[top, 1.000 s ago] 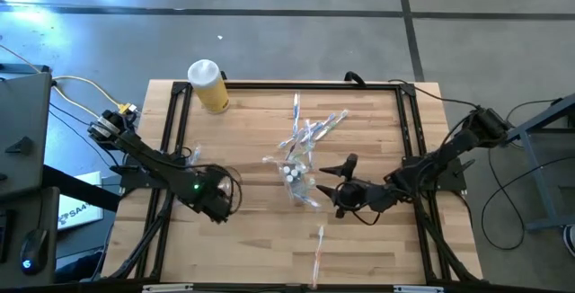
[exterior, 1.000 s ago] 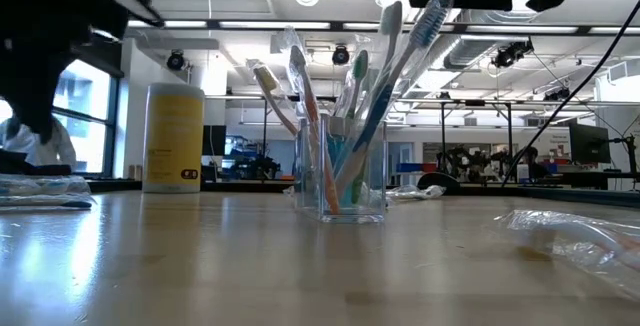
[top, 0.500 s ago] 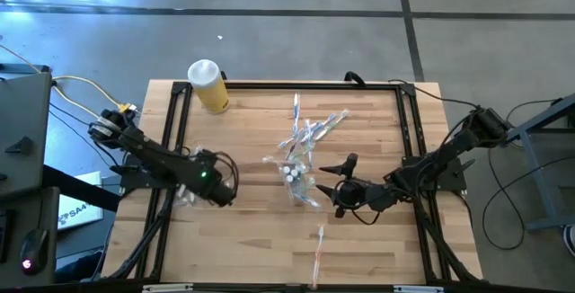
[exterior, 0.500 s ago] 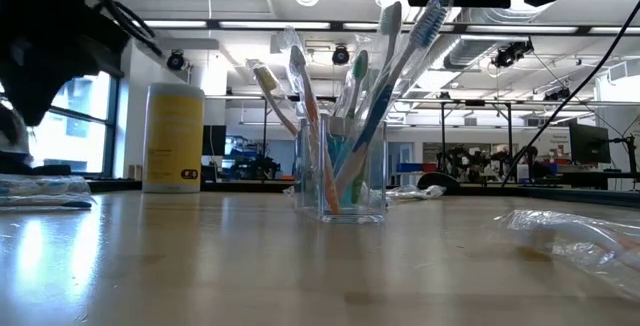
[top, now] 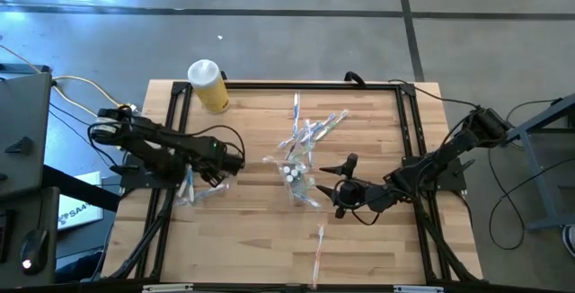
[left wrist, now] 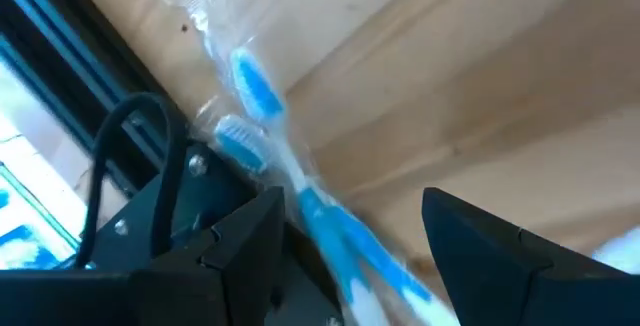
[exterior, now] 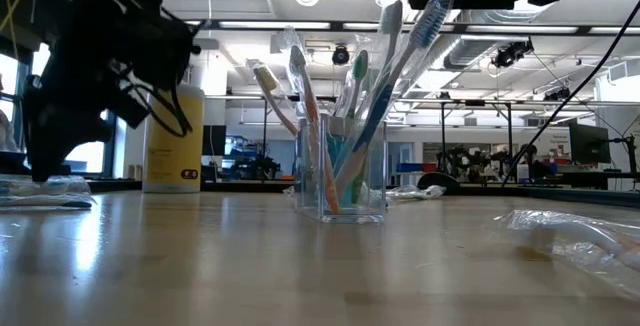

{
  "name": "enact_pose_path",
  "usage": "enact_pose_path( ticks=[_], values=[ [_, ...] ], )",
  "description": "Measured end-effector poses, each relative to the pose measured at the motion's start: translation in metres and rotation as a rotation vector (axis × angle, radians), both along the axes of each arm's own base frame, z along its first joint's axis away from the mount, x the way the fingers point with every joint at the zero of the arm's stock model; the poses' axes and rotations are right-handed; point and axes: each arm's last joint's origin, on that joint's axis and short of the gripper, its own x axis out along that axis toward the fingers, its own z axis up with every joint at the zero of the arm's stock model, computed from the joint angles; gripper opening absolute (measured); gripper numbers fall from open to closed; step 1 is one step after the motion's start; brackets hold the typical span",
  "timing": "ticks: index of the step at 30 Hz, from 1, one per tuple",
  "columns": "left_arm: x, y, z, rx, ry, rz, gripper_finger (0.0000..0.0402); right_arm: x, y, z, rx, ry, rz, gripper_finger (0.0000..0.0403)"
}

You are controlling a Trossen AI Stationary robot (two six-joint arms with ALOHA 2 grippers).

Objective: Pick & Place toothbrushing station
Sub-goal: Put the blue toothbrush into the transparent organizer

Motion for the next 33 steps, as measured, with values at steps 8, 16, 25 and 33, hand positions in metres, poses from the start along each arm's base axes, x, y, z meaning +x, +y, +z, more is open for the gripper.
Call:
enact_pose_path(
  ticks=[8, 16, 25, 33],
  values=[
    [-0.015, 0.021, -0.017, 0.019, 0.048, 0.088, 0.023, 0.0, 0.0, 0.0, 0.0, 0.003, 0.005, 0.0245],
    [-0.021, 0.031, -0.034, -0.099, -0.007, 0.087, 0.0219, 0.0, 0.0, -0.001, 0.003, 0.006, 0.006, 0.0245],
    [-0.016, 0.032, -0.035, -0.106, -0.052, 0.093, 0.005, -0.001, 0.0, -0.003, 0.009, 0.021, 0.001, 0.0245],
    [-0.01, 0.034, -0.03, -0.042, -0.081, 0.073, 0.0015, -0.001, 0.0, -0.003, 0.01, 0.02, 0.001, 0.0245]
  ],
)
